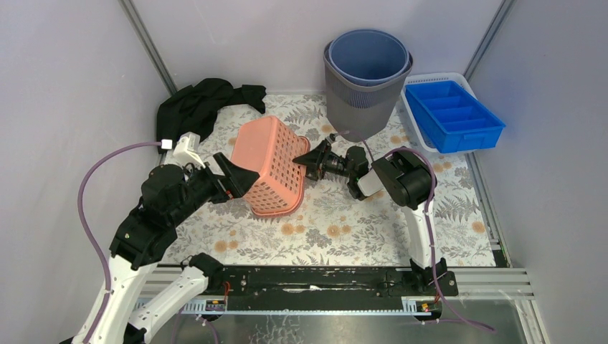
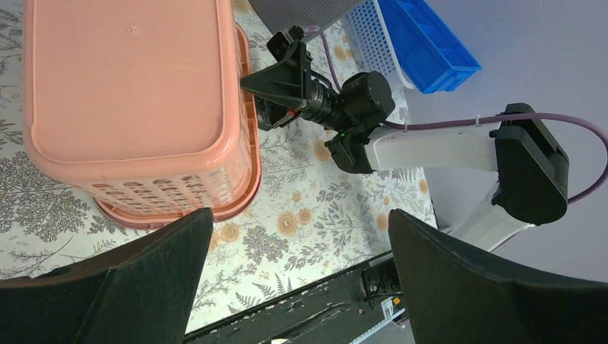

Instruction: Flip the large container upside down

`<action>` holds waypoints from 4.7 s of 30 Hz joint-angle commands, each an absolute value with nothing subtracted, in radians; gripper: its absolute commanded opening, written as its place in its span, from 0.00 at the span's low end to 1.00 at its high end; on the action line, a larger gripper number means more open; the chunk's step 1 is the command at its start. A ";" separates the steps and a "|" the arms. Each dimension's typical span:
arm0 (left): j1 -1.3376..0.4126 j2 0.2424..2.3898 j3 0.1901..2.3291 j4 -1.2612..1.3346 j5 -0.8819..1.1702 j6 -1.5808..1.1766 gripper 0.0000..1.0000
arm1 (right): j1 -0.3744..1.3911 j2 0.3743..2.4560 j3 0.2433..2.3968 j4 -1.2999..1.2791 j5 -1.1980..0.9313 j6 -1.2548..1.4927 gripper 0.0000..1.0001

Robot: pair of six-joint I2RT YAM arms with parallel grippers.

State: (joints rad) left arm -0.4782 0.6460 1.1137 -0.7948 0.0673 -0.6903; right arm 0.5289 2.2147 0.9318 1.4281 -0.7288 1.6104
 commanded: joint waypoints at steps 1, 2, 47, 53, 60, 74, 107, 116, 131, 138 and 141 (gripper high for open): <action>-0.485 0.637 1.104 -0.728 0.073 -0.698 1.00 | 0.522 2.167 0.922 1.384 -0.765 1.572 0.55; -0.485 0.637 1.104 -0.727 0.074 -0.698 1.00 | 0.522 2.164 0.921 1.374 -0.765 1.566 0.55; -0.485 0.632 1.103 -0.723 0.085 -0.710 1.00 | 0.514 2.012 0.947 0.826 -0.731 1.209 0.51; -0.485 0.639 1.105 -0.717 0.088 -0.709 1.00 | 0.514 2.006 0.961 0.759 -0.719 1.170 0.49; -0.486 0.643 1.100 -0.712 0.088 -0.709 1.00 | 0.515 2.000 0.967 0.710 -0.706 1.138 0.46; -0.485 0.631 1.083 -0.713 0.083 -0.712 1.00 | 0.513 1.999 0.944 0.758 -0.716 1.154 0.47; -0.485 0.638 1.077 -0.703 0.089 -0.718 1.00 | 0.496 1.979 0.939 0.678 -0.693 1.089 0.49; -0.485 0.641 1.075 -0.698 0.088 -0.721 1.00 | 0.509 1.963 0.984 0.511 -0.634 1.006 0.46; -0.485 0.610 1.041 -0.702 0.090 -0.730 1.00 | 0.559 2.016 1.090 0.432 -0.605 0.989 0.47; -0.485 0.601 1.037 -0.706 0.092 -0.730 1.00 | 0.576 2.016 1.146 0.261 -0.546 0.901 0.44; -0.485 0.597 1.037 -0.708 0.093 -0.730 1.00 | 0.581 2.023 1.161 0.223 -0.529 0.883 0.41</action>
State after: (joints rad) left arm -0.4782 0.6102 1.0458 -0.7567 0.0826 -0.7265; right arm 0.5636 2.0151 1.1099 0.3054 -0.5659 0.9394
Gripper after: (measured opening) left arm 0.997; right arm 0.425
